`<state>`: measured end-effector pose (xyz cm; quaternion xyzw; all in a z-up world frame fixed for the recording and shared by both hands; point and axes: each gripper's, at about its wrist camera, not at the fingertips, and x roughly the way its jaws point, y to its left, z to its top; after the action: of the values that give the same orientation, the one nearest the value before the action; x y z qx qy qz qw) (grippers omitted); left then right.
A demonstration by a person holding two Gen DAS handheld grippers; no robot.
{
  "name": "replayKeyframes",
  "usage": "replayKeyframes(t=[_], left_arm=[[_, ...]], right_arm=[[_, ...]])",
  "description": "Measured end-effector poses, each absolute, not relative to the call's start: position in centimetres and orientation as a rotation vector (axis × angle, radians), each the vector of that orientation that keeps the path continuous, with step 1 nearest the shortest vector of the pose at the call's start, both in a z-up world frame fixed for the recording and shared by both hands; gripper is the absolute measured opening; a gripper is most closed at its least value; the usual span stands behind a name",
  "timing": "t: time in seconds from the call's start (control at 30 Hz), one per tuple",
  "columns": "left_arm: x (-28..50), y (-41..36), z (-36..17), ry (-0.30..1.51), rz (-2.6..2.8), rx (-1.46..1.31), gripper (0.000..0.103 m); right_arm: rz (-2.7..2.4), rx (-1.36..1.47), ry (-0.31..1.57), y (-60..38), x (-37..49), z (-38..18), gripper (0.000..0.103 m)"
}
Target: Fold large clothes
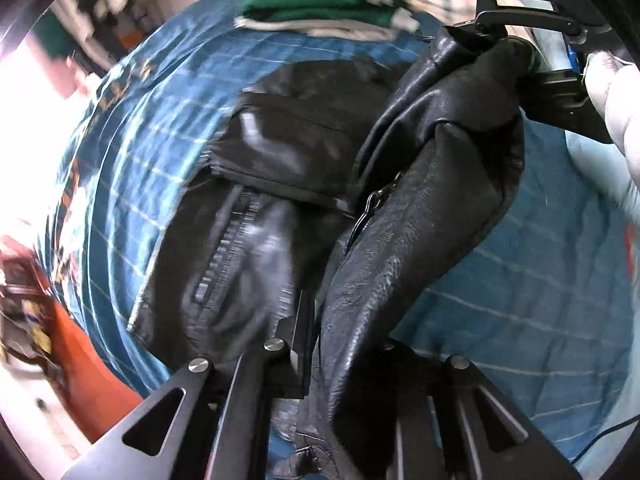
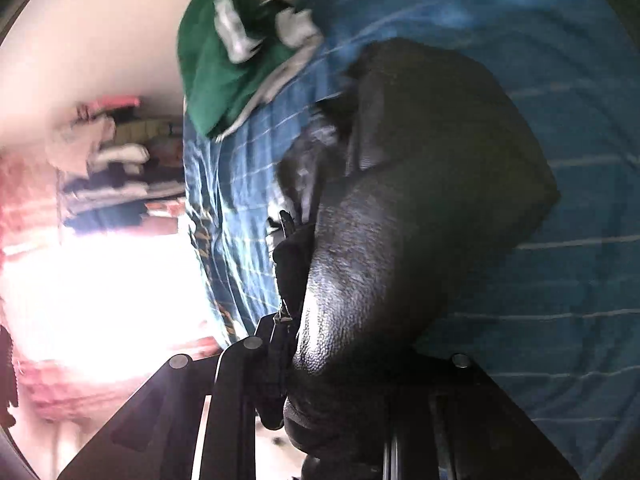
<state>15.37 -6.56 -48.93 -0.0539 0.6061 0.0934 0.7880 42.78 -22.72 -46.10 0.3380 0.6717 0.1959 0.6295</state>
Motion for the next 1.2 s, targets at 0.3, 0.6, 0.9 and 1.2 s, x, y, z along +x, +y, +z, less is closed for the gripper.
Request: replayKeyframes(t=[0.3,0.6,0.9,1.2], left_arm=[[15.0,9.3,-53.5,1.377,0.217,-0.461,0.027],[9.5,18.9,-54.5,1.347,0.42,-0.628,0.073],[11.0,15.1,-61.9,1.405,0.522,-0.441,0.077],[13.2,16.3,-62.2,1.428,0.58,-0.47,0.081]], right_arm=[[0.345,0.327,1.714,-1.2,45.9,-50.1,0.038],[0.635,0.488,1.752,3.1,46.8,-51.7,0.072],[0.262,0.471,1.582,-17.4,52.7,-53.4,0.077],[0.628,0.711,1.59,-17.5,55.0,-63.1,0.062]])
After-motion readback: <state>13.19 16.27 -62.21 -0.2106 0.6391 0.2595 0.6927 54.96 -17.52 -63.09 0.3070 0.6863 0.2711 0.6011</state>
